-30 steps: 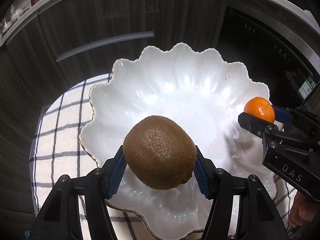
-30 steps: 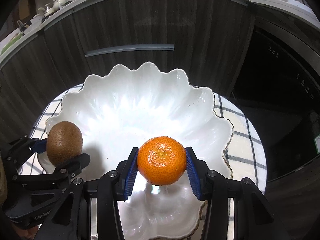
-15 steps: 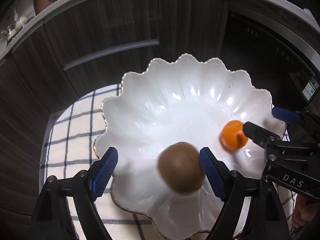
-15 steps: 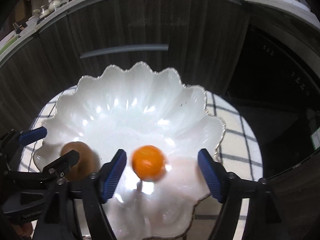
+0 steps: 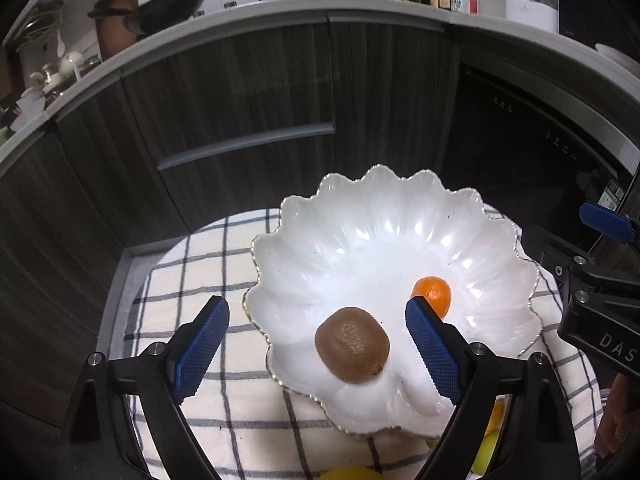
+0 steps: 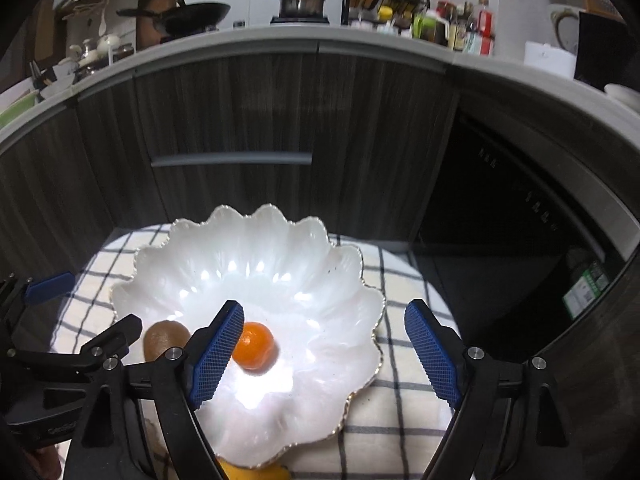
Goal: Organize fruits
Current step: 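Open both tools to drop the kiwi and mandarin into the bowl, then withdraw both tools from the bowl back toward the remaining fruits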
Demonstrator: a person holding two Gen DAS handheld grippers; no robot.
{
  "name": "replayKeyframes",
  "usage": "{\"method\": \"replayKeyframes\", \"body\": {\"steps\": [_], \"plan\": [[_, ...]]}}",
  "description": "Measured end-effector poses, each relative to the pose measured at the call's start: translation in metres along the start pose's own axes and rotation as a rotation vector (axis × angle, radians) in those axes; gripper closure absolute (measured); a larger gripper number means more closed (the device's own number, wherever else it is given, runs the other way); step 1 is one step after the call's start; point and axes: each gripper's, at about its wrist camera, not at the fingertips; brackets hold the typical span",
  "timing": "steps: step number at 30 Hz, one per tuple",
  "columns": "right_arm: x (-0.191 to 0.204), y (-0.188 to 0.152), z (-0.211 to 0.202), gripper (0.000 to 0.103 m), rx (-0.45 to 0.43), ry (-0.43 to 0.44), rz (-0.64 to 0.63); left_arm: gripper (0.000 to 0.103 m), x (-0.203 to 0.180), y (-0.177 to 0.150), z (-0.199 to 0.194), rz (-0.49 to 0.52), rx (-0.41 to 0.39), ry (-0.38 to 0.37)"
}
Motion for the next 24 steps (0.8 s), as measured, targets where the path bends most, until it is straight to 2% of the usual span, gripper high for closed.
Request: {"method": "replayKeyframes", "body": {"steps": [7,24], "plan": [[0.000,-0.005,-0.033,0.020,-0.018,-0.001,0.025,0.013,0.001,-0.008,-0.031,-0.035,-0.013,-0.001],[0.010,-0.033,-0.088,0.020,-0.034,-0.003,0.007,0.013,0.003,-0.049,-0.083,-0.042,-0.028,0.024]]}}
Point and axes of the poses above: each gripper's, at about its wrist camera, not at the fingertips, and z roughly the way its jaws point, x to its left, y to its top, and after that the axes turned 7 degrees about -x, right-handed
